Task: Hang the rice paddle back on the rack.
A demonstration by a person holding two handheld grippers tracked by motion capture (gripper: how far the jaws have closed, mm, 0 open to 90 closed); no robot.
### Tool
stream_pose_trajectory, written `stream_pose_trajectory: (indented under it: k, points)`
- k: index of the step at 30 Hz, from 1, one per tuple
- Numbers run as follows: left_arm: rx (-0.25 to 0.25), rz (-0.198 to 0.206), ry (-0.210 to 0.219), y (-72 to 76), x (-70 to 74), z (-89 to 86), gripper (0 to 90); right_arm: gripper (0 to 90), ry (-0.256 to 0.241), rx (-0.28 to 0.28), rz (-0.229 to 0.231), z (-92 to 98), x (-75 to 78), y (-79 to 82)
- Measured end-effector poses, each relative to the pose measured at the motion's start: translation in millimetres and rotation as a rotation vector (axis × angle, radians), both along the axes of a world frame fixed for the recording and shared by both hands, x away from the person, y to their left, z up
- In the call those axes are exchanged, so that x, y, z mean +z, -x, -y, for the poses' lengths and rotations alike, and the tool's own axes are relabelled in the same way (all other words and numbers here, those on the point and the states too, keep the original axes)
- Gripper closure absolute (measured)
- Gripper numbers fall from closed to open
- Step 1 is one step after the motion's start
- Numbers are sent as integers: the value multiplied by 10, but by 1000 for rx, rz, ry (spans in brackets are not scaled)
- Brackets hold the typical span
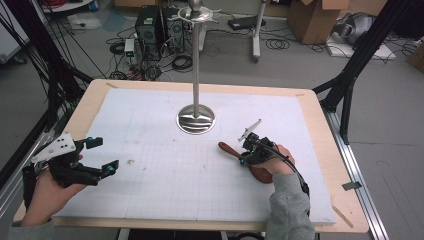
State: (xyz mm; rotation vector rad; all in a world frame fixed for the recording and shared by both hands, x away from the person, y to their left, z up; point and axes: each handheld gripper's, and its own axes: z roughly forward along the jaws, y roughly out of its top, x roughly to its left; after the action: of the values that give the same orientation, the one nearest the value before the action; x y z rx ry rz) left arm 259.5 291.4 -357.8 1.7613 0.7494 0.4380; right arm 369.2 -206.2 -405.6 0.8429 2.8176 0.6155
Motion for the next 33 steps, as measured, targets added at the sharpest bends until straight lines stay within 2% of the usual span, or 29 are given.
stream_pose_trajectory:
  k: [7,11,22,24,25,27,32,33]
  points:
    - [-2,2,-2,-1,0,4,18,752,-26,-11,26,19,36,-1]
    - [-1,3,-3,1,5,1,18,754,-51,-37,74,48,86,0]
    - [-1,-2,-9,-2,-2,1,18,756,-99,-68,112,100,159,19]
    - [0,0,-7,3,4,0,18,757,-118,-70,124,119,179,20]
    - [0,3,-6,4,7,-2,18,757,-142,-70,126,137,201,30]
    - [-1,2,-6,3,8,-1,18,757,-150,-65,133,142,209,36]
    - [-2,-1,-7,2,2,11,18,758,-188,-70,178,169,286,64]
    - [-3,0,-8,2,2,12,18,759,-203,-78,198,184,311,75]
